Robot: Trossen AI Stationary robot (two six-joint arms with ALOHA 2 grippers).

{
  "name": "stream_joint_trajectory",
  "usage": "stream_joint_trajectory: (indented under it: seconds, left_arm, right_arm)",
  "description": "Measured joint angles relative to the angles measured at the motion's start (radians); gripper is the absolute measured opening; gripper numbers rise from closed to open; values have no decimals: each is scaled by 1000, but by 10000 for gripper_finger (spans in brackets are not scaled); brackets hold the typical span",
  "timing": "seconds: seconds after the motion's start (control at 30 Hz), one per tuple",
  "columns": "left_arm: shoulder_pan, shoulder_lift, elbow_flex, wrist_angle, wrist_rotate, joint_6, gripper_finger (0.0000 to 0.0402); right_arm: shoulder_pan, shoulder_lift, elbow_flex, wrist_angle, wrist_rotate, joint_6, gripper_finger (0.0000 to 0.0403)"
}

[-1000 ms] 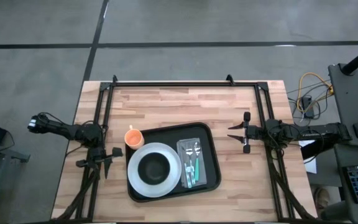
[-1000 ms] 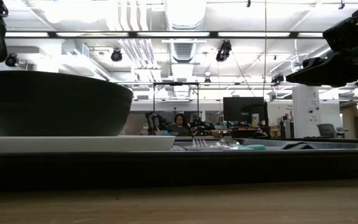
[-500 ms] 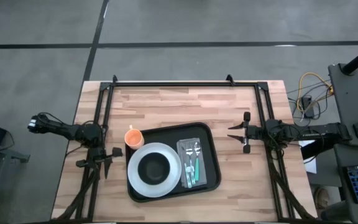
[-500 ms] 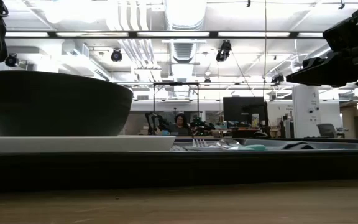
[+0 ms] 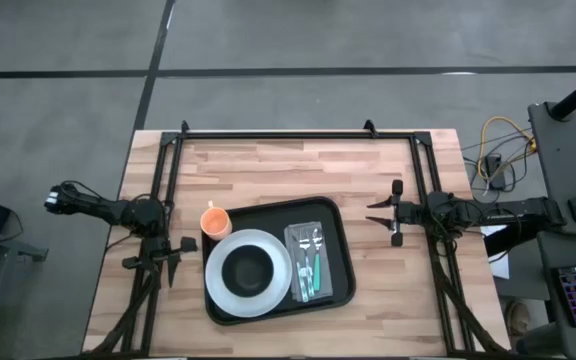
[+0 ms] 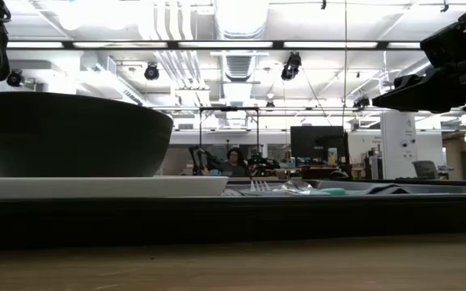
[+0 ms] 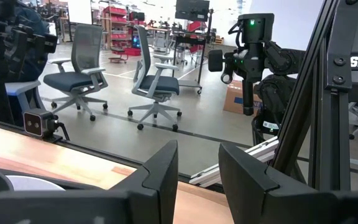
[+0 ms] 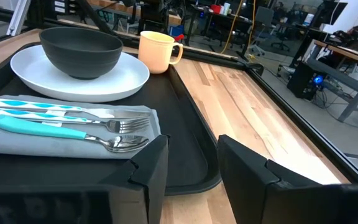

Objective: Set up tray
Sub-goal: Return to Home Position

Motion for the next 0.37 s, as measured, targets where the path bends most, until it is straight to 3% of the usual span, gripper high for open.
stream_joint_trajectory:
  seconds: [0.37]
  left_arm:
    - [0, 0, 0, 0, 0, 0, 98]
  right_arm:
    - [0, 0, 0, 0, 0, 0, 137]
